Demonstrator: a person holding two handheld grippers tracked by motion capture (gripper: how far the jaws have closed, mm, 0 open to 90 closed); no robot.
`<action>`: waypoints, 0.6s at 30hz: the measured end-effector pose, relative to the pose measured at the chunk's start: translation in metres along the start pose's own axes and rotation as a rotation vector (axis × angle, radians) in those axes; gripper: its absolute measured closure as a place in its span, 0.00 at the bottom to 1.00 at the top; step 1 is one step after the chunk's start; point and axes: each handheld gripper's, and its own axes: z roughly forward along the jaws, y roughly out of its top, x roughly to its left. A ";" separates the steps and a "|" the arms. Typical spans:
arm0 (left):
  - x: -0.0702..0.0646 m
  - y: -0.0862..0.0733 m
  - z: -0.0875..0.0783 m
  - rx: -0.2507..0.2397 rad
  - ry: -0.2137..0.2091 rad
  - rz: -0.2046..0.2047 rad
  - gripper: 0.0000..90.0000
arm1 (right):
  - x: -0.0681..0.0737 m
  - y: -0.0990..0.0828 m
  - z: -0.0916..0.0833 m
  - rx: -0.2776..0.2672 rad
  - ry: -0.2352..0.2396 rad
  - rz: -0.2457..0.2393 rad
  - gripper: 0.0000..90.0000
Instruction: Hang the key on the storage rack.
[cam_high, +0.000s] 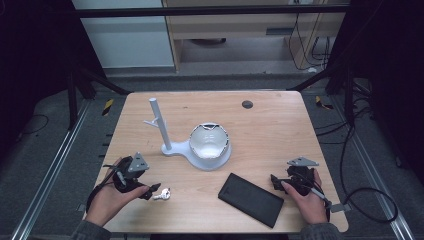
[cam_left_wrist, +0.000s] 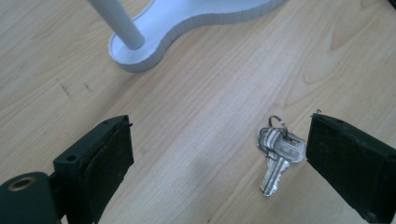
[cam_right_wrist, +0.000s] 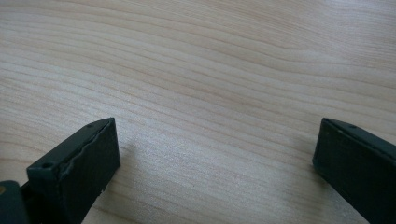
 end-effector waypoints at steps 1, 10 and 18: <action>-0.003 0.001 0.000 0.012 0.001 0.019 0.08 | 0.000 0.000 0.000 0.000 -0.001 -0.002 0.01; -0.016 0.002 -0.004 0.051 -0.052 0.058 0.04 | 0.000 0.000 0.000 0.001 -0.002 -0.004 0.00; -0.025 -0.005 -0.007 0.098 -0.062 0.079 0.05 | -0.005 0.001 0.000 0.001 -0.004 -0.018 0.02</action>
